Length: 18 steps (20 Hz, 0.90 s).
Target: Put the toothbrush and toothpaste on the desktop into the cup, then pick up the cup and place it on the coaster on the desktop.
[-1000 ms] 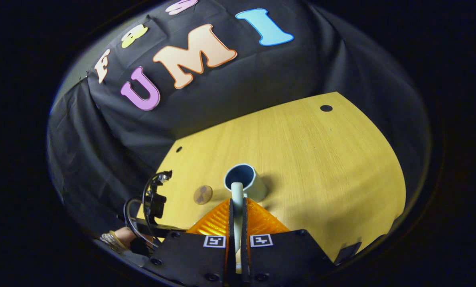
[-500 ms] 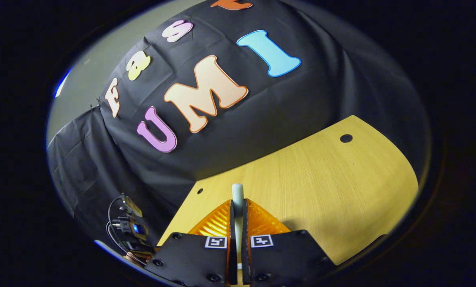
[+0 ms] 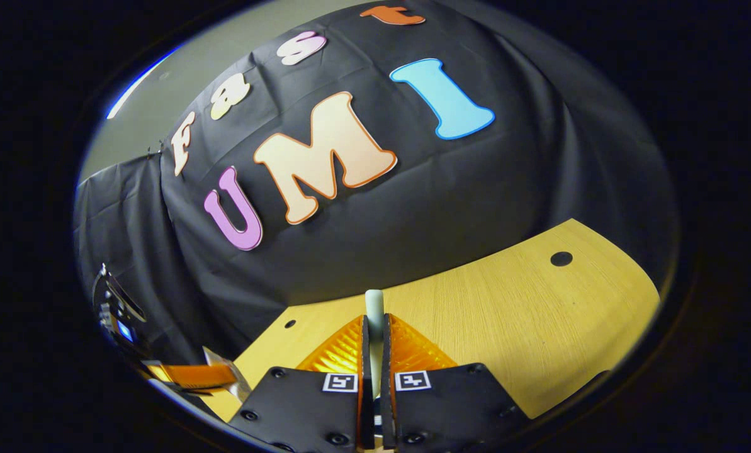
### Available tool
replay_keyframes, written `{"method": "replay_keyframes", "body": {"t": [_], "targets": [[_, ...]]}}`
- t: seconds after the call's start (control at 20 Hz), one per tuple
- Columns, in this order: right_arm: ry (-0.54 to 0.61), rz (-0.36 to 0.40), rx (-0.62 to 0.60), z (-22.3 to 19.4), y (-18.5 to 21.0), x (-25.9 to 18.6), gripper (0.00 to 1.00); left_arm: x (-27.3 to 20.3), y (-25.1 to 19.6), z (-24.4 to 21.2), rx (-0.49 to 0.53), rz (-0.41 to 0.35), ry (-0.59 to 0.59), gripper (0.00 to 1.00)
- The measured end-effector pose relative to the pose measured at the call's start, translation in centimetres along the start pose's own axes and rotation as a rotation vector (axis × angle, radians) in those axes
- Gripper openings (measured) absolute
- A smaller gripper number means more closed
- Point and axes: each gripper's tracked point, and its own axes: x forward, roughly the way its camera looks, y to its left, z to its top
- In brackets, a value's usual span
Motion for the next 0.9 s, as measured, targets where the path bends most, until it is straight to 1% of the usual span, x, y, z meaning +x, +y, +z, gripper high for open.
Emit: {"method": "replay_keyframes", "body": {"t": [0.1, 0.2, 0.35, 0.4, 0.45, 0.5, 0.55, 0.65, 0.7, 0.75, 0.85, 0.9], "targets": [[0.020, 0.020, -0.014, -1.7, -0.1, 0.2, 0.07, 0.9, -1.1, 1.1, 0.026, -0.047, -0.044, 0.03], [0.021, 0.033, -0.038, -2.7, -0.1, 0.2, 0.08, 2.1, -1.8, 1.7, 0.051, -0.077, -0.074, 0.03], [0.031, 0.068, -0.074, -4.3, 0.0, -0.4, 0.11, 2.9, -0.8, 1.6, 0.134, -0.060, -0.102, 0.03], [0.034, 0.074, -0.069, -4.7, -0.2, -0.2, 0.07, 3.1, -0.8, 1.4, 0.156, -0.061, -0.103, 0.03], [0.040, 0.080, -0.061, -4.7, -0.1, -1.0, 0.18, 3.3, -0.7, 1.1, 0.168, -0.068, -0.113, 0.03], [0.044, 0.078, -0.058, -4.7, -0.4, -1.4, 0.17, 3.3, -0.9, 0.8, 0.169, -0.082, -0.119, 0.03], [0.048, 0.085, -0.059, -4.7, -0.4, -1.8, 0.43, 3.5, -1.2, 0.6, 0.160, -0.099, -0.123, 0.03], [0.023, 0.048, -0.069, -4.0, -2.0, -3.0, 0.95, 3.8, -1.4, 0.2, 0.168, -0.107, -0.128, 0.03], [0.007, 0.027, -0.072, -3.6, -2.9, -3.9, 0.94, 4.1, -1.6, 0.0, 0.187, -0.105, -0.135, 0.06], [0.000, -0.001, -0.072, -3.2, -4.0, -4.7, 0.93, 4.4, -1.9, -0.2, 0.212, -0.105, -0.135, 0.03], [0.012, -0.072, -0.085, -2.9, -6.7, -6.6, 0.98, 5.1, -2.8, -0.8, 0.257, -0.116, -0.132, 0.03], [0.021, -0.111, -0.093, -2.8, -8.1, -7.7, 0.98, 5.5, -3.3, -1.3, 0.278, -0.129, -0.126, 0.03]]}}
